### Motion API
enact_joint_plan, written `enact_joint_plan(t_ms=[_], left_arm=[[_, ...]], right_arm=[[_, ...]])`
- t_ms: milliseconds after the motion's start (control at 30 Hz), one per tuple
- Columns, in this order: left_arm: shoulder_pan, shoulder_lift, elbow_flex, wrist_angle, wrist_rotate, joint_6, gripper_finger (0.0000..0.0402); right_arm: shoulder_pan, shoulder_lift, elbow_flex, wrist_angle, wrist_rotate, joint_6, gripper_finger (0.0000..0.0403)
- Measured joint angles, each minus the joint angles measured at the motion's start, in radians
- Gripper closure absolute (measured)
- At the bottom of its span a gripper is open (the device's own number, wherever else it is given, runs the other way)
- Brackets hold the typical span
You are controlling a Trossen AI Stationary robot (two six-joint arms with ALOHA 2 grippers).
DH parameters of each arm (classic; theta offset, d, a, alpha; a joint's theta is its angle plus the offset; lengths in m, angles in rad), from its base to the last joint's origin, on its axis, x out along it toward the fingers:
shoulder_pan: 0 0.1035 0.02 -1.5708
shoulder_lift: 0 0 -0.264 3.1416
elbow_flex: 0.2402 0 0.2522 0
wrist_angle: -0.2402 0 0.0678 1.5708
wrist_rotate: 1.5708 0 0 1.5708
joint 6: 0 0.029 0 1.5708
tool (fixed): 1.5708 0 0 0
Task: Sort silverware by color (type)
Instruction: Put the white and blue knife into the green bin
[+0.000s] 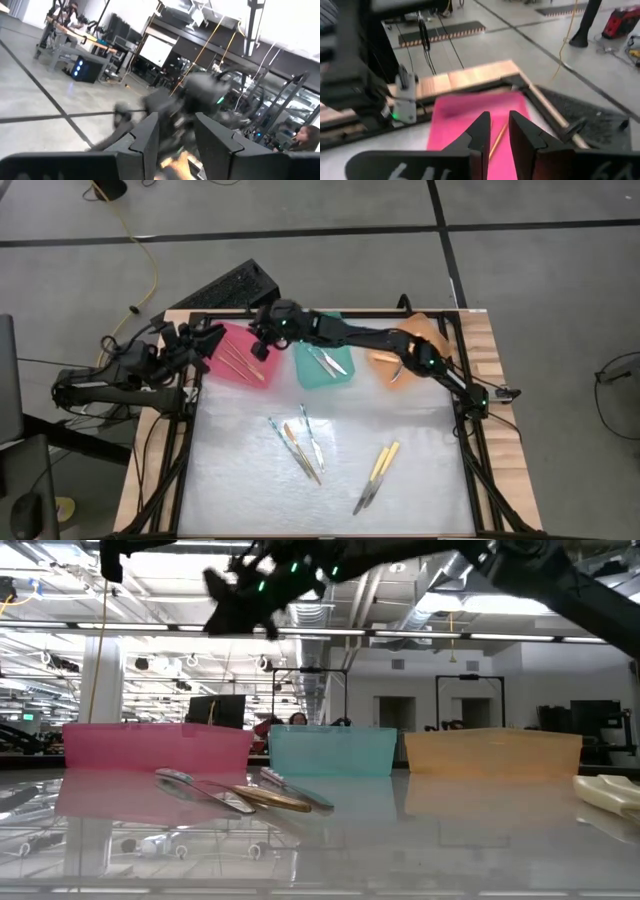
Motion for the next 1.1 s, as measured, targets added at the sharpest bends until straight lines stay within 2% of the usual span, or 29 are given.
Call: enact_joint_plan(t_ms=[167, 367, 633, 833, 967, 1100], left_arm=[[0.000, 0.000, 0.000, 0.002, 0.000, 0.002, 0.0293], [0.000, 0.000, 0.000, -0.001, 0.017, -0.023, 0.0293], [0.000, 0.017, 0.000, -0.006, 0.031, -0.020, 0.0293], [0.000, 0.084, 0.000, -0.009, 0.089, 0.019, 0.0293], [0.000, 0.167, 0.000, -0.009, 0.190, 0.044, 0.0293], [0.000, 0.275, 0.000, -0.012, 0.388, 0.112, 0.0293]], right_arm=[[-0.004, -0.129, 0.000, -0.130, -0.002, -0.089, 0.0322], [-0.005, -0.329, 0.001, -0.520, -0.001, -0.267, 0.0322], [0.010, -0.530, 0.001, -0.891, -0.001, -0.302, 0.0322], [0.033, -0.618, 0.001, -1.113, -0.002, -0.301, 0.0322], [0.065, -0.653, 0.000, -1.220, -0.002, -0.292, 0.0322], [0.098, -0.679, 0.000, -1.280, -0.006, -0.273, 0.0322]])
